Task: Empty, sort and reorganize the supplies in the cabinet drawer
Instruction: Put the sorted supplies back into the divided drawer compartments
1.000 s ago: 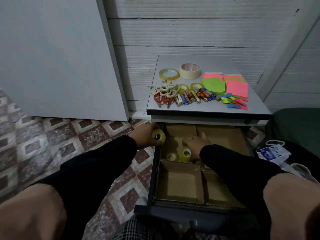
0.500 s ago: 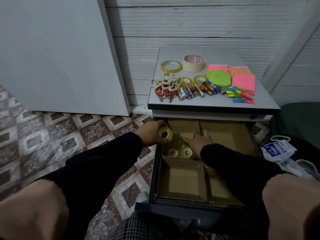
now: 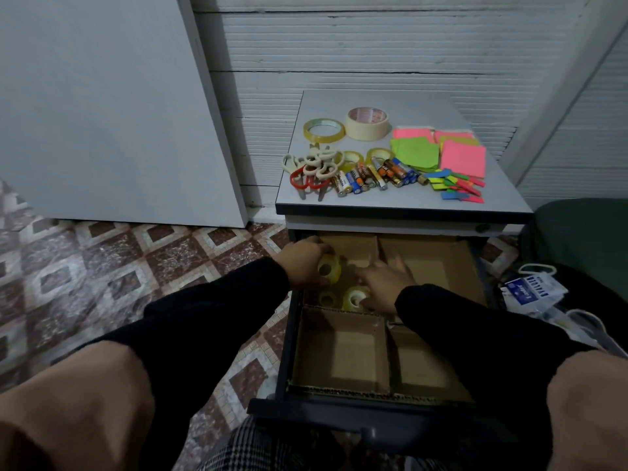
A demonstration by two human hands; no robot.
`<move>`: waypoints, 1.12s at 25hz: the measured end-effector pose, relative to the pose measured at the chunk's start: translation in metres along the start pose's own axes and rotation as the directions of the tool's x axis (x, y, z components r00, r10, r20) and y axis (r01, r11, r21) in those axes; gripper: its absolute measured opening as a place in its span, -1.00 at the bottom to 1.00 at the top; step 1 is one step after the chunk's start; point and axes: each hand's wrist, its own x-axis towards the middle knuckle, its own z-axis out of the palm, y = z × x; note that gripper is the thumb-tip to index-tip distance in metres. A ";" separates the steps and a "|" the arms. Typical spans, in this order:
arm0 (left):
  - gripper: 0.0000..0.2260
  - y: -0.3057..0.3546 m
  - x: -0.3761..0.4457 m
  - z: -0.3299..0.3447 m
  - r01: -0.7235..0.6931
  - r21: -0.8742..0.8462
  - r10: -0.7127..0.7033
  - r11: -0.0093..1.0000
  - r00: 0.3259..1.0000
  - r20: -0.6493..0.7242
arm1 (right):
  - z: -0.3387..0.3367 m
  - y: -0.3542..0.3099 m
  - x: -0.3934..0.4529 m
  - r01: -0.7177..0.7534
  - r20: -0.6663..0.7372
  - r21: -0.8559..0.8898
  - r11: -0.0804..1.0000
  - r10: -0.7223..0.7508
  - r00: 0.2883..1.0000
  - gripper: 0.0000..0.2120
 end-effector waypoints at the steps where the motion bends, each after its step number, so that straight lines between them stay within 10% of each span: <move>1: -0.49 0.005 0.004 0.001 -0.015 0.068 0.013 0.998 1.000 0.024 | -0.002 0.005 -0.006 0.025 -0.078 0.056 0.998 -0.020 0.997 -0.51; 5: -0.52 0.023 0.013 0.013 -0.041 0.304 0.005 0.952 0.993 0.117 | -0.011 0.030 -0.028 0.050 -0.339 0.232 0.971 0.033 0.940 -0.68; 28: -0.67 0.028 0.035 0.032 0.036 0.454 -0.180 0.890 0.944 0.278 | 0.001 0.063 -0.030 -0.012 -0.280 0.338 0.941 0.113 0.953 -0.68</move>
